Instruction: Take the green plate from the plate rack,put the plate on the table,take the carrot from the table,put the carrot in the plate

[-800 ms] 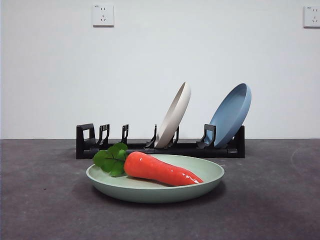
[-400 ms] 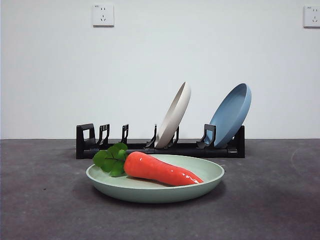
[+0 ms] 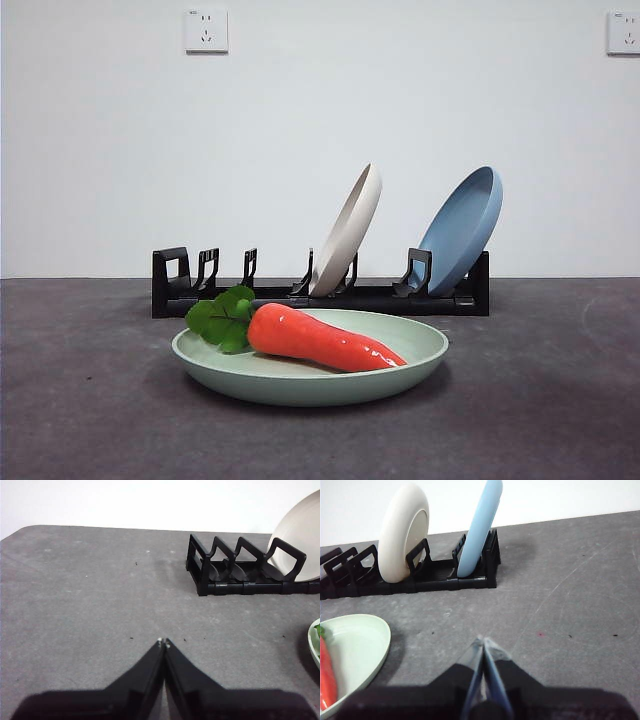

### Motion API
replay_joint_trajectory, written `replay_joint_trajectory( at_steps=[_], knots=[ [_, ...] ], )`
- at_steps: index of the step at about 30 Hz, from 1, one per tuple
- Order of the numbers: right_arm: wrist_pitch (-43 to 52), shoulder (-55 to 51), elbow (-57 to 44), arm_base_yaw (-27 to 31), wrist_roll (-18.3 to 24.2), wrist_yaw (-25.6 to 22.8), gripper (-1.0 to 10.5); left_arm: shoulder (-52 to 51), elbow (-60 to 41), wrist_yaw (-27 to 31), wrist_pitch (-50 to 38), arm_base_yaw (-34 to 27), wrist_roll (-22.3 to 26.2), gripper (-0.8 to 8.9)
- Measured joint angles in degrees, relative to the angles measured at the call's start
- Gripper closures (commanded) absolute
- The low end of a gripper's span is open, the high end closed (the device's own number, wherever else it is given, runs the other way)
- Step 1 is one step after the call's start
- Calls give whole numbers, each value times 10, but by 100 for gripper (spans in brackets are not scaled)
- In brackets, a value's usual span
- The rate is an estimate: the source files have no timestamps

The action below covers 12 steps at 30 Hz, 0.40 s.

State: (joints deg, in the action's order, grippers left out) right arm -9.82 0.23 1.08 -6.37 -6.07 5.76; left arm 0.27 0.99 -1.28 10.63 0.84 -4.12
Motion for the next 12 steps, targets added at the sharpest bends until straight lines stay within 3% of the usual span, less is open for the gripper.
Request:
replay_joint_trajectory(
  at_steps=[12],
  knots=[
    [0, 0, 0, 0, -4, 0, 946, 0, 0, 0, 0, 0, 0, 817]
  ],
)
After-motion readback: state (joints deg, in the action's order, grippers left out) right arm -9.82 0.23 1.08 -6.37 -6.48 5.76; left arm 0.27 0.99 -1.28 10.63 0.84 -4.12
